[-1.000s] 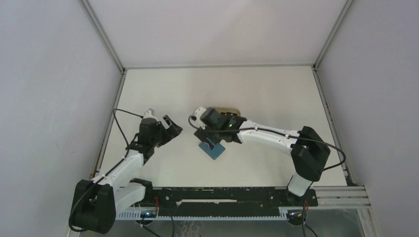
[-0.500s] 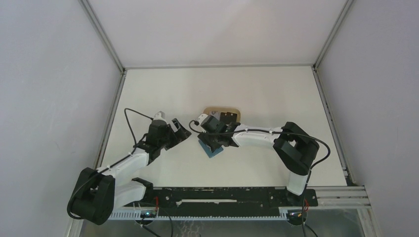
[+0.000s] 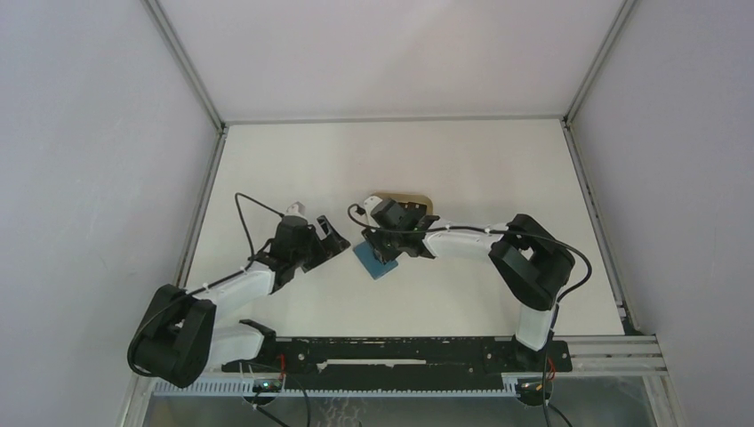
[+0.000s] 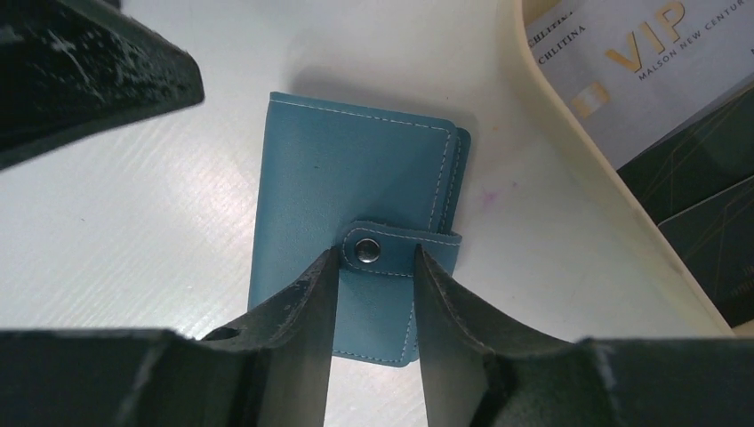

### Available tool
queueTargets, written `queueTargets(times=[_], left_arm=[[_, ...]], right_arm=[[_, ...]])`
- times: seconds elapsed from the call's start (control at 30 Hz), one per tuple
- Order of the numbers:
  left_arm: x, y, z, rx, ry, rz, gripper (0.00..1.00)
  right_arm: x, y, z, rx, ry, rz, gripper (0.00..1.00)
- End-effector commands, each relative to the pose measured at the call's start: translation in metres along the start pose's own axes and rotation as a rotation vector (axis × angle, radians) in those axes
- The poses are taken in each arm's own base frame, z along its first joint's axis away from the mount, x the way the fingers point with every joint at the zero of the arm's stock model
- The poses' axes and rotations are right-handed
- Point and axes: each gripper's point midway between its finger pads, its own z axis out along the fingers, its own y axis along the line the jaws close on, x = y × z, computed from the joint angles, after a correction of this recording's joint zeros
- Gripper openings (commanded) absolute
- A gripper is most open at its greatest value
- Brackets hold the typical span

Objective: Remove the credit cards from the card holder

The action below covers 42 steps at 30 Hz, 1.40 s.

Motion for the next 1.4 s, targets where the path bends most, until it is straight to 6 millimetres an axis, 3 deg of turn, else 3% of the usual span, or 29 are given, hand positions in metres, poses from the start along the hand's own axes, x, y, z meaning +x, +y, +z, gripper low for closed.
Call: queueTargets(times=[0.0, 0.07, 0.33, 0.6, 0.93, 1.23, 1.37], left_arm=[[-0.011, -0.031, 0.006, 0.079, -0.009, 0.001, 0.95], [-0.008, -0.036, 0.01, 0.093, 0.008, 0.003, 0.95], [0.005, -0.049, 0.028, 0.122, 0.06, -0.005, 0.95], [0.016, -0.057, 0.04, 0.138, 0.1, -0.007, 0.95], [0.028, -0.067, 0.038, 0.168, 0.122, -0.002, 0.93], [0.04, -0.06, 0.037, 0.159, 0.156, -0.006, 0.9], [0.044, -0.064, 0.03, 0.193, 0.168, -0.013, 0.84]], right_arm=[[0.024, 0.0, 0.015, -0.067, 0.063, 0.083, 0.42], [0.025, -0.001, 0.015, -0.089, 0.063, 0.11, 0.38], [0.02, -0.001, 0.006, -0.174, 0.031, 0.194, 0.0], [0.013, 0.017, -0.01, -0.304, -0.027, 0.218, 0.0], [-0.006, 0.029, -0.034, -0.419, -0.152, 0.206, 0.0], [-0.015, 0.022, -0.057, -0.437, -0.245, 0.218, 0.0], [-0.019, 0.014, -0.065, -0.429, -0.286, 0.232, 0.0]])
